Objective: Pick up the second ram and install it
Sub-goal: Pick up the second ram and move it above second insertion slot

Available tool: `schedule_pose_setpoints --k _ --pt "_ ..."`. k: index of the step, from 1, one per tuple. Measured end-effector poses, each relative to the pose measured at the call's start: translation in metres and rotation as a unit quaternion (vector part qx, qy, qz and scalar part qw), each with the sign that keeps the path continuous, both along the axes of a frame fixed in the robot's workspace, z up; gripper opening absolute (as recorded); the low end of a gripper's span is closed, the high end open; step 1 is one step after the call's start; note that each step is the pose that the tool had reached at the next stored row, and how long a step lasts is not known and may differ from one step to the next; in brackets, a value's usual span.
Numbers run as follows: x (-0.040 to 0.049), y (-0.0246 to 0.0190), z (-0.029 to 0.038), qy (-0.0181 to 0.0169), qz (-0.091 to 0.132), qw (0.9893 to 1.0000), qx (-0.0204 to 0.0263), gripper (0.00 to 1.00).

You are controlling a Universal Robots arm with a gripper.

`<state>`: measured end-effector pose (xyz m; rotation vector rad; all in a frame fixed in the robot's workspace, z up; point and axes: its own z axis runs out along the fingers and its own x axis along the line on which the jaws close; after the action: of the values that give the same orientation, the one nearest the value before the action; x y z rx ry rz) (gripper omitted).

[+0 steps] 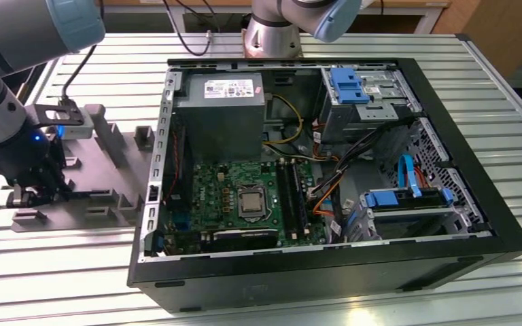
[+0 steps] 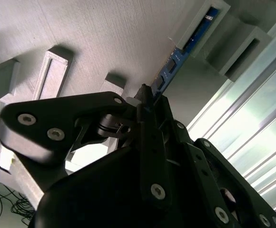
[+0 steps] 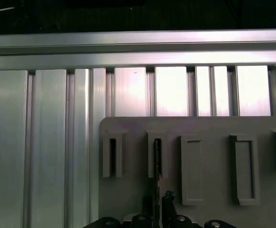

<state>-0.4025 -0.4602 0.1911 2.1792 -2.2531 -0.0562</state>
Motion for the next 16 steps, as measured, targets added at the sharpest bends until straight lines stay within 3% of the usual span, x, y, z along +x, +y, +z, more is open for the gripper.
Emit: schedule_pose_setpoints --k 6,7,16 --pt "0.0004 0.0 -0.0004 0.0001 0.0 1.0 0.0001 0.21" --pt "0.0005 0.0 -0.0004 0.0001 0.0 1.0 0.0001 0.14" --pt "0.0005 0.0 -0.0007 0.0 0.0 1.0 0.0003 0.14"
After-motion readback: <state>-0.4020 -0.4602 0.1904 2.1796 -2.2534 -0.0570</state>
